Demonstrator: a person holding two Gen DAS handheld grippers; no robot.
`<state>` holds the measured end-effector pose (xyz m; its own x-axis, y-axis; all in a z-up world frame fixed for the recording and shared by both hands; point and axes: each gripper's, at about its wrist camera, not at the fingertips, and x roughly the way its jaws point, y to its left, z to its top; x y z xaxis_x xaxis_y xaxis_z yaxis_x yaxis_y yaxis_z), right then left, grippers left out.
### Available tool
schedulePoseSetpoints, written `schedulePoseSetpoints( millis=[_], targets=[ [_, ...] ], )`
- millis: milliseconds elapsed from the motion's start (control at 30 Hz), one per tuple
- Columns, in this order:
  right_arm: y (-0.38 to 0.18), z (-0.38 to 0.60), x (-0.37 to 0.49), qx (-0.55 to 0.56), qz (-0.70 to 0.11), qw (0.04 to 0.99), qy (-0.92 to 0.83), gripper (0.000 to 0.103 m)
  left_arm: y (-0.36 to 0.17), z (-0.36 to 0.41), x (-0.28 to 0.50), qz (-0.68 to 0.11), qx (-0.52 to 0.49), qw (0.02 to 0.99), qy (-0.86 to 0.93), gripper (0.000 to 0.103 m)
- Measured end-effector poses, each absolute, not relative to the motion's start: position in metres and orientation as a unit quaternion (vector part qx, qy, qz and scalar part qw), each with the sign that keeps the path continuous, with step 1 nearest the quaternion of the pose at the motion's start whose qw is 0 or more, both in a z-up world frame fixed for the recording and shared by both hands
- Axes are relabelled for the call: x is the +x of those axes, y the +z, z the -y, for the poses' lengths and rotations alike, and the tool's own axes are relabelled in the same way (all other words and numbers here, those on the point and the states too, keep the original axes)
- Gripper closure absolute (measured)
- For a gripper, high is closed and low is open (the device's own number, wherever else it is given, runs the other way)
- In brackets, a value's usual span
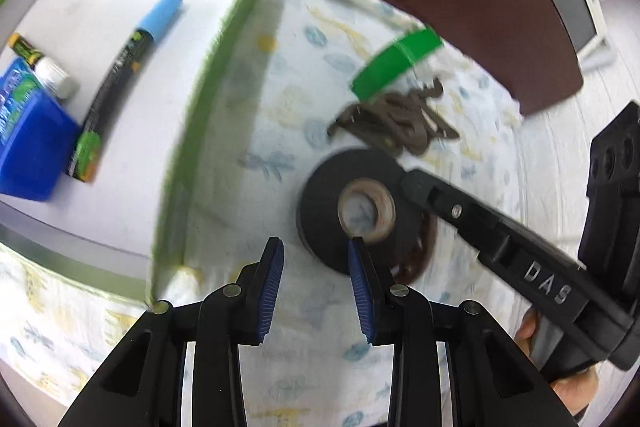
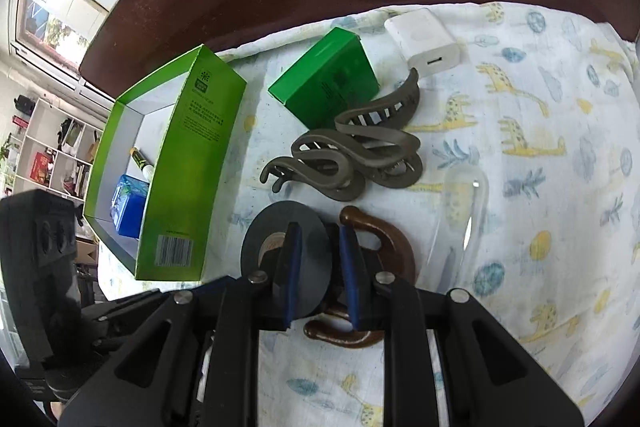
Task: Organize rigid objects
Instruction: 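Close both tools on the black tape roll and lift it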
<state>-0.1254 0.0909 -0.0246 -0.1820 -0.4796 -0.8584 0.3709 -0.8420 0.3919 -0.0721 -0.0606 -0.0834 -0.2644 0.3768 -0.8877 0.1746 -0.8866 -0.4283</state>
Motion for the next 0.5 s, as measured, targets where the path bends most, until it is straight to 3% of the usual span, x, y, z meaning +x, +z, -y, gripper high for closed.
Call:
schedulePoseSetpoints(
  millis=[300,500],
  targets=[
    [-0.032,-0.091,-0.128,0.586,0.056,0.274,-0.761,0.083,-0.098,0.063,-0.088,0.256,-0.607,0.061,0.750,0.071],
    [-0.032,-0.099,-0.120,0.593,0.067,0.277,-0.753,0.082,-0.094,0.063,-0.079,0.223,-0.604,0.077,0.761,0.071]
  ],
)
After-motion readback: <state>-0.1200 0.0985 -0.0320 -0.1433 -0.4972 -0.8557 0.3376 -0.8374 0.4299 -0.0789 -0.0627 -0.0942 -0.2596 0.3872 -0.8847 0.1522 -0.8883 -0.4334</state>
